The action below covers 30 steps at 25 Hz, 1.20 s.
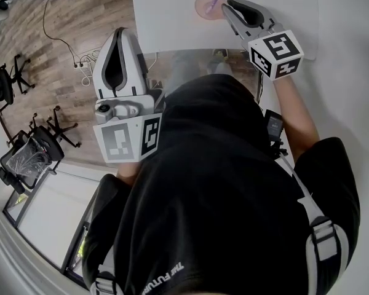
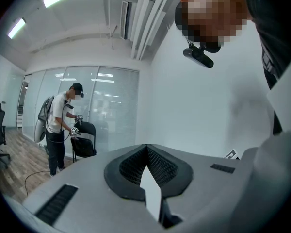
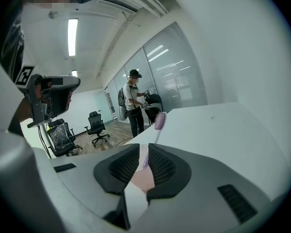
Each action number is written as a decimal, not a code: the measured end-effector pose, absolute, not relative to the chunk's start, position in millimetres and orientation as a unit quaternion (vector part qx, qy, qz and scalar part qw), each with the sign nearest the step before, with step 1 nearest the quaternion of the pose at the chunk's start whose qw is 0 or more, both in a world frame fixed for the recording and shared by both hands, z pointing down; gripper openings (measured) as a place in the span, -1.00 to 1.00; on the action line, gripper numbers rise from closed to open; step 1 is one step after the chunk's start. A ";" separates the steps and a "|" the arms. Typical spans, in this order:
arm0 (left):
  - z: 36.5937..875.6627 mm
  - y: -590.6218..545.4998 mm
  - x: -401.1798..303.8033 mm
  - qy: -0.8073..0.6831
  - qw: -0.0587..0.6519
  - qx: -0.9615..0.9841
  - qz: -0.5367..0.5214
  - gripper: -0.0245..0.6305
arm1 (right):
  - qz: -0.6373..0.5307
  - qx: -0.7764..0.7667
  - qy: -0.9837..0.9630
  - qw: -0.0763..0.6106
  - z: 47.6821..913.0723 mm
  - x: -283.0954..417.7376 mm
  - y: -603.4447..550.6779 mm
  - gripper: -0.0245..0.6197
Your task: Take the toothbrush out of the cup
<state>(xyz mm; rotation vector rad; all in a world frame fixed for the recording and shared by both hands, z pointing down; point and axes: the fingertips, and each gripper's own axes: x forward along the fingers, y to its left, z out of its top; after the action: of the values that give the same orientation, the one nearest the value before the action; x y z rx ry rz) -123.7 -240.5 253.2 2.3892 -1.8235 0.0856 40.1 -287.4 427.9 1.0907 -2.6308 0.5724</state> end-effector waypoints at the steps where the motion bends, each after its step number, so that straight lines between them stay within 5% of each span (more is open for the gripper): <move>1: 251.2 -242.2 -122.2 -0.602 0.065 0.795 0.033 -0.90 | 0.196 0.373 -0.899 0.120 428.7 39.5 -288.6 -0.72; 30: 248.3 -242.7 -133.6 -0.605 0.068 0.792 0.032 -0.90 | 0.198 0.396 -0.886 0.140 437.6 36.7 -307.1 -0.72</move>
<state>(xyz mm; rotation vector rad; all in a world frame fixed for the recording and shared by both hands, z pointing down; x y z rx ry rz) -133.6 -242.7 248.3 2.3867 -1.8229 0.0976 36.7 -307.1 437.6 1.1439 -2.5588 0.5733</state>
